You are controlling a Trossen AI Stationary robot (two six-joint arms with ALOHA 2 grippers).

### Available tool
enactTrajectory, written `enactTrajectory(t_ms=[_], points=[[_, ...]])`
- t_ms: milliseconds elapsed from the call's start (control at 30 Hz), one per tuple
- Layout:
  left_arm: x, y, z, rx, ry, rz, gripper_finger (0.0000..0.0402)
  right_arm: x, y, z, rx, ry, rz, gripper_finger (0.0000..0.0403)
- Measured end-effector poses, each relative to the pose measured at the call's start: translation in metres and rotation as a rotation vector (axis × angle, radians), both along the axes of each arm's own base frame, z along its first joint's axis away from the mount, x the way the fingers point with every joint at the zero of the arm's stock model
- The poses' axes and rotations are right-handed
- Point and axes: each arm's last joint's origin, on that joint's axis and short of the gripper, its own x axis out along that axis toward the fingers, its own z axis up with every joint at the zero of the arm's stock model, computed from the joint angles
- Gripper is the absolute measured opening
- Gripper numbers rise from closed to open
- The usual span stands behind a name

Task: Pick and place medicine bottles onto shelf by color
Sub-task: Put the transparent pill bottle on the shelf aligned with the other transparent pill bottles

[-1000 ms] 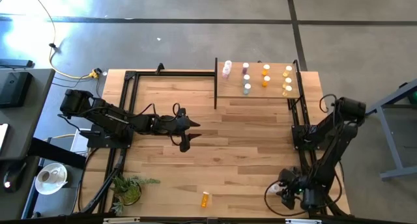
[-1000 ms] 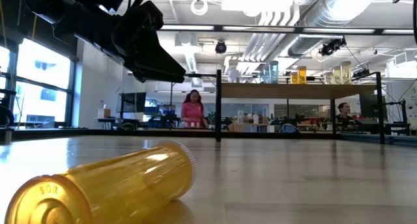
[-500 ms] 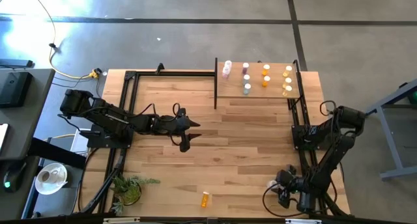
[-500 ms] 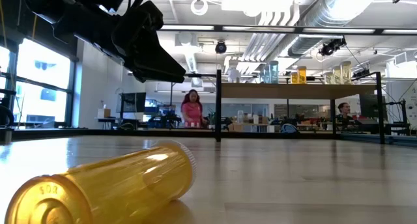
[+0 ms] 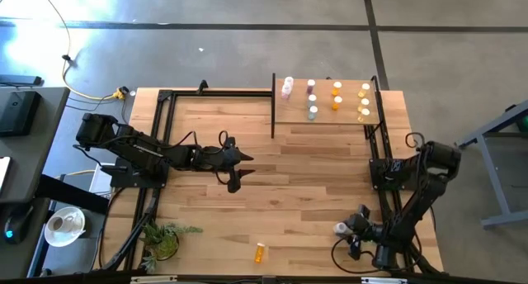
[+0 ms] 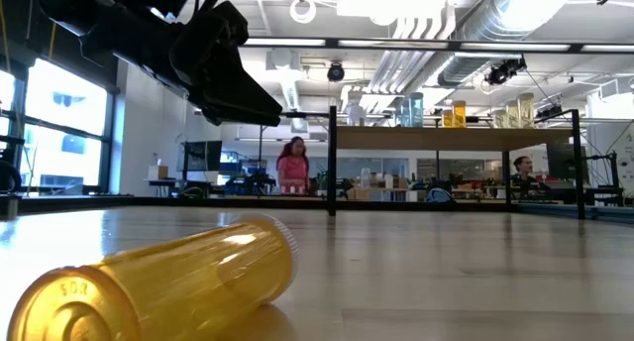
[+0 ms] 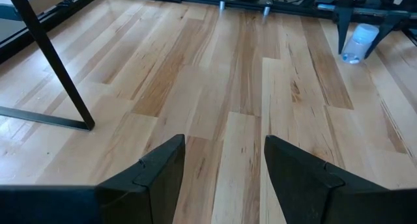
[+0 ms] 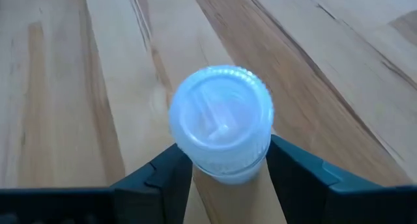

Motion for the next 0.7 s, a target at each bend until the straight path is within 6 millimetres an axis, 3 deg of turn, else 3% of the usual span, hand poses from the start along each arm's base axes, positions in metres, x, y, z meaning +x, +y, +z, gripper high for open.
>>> enactTrajectory(t_ms=[267,533,700], points=[[0.0,0.0,0.0,0.0,0.0,0.0,0.0202,0.0,0.0,-0.002,-0.015,-0.02,-0.003,0.013],[0.0,0.0,0.0,-0.017,-0.005,0.009,0.0202,0.004,0.0,-0.001,0.012,-0.071,-0.05,0.0129],[0.0,-0.001,0.0,-0.041,-0.009,-0.002,0.0202,0.023,0.0,0.005,0.043,-0.084,-0.116,0.0129]])
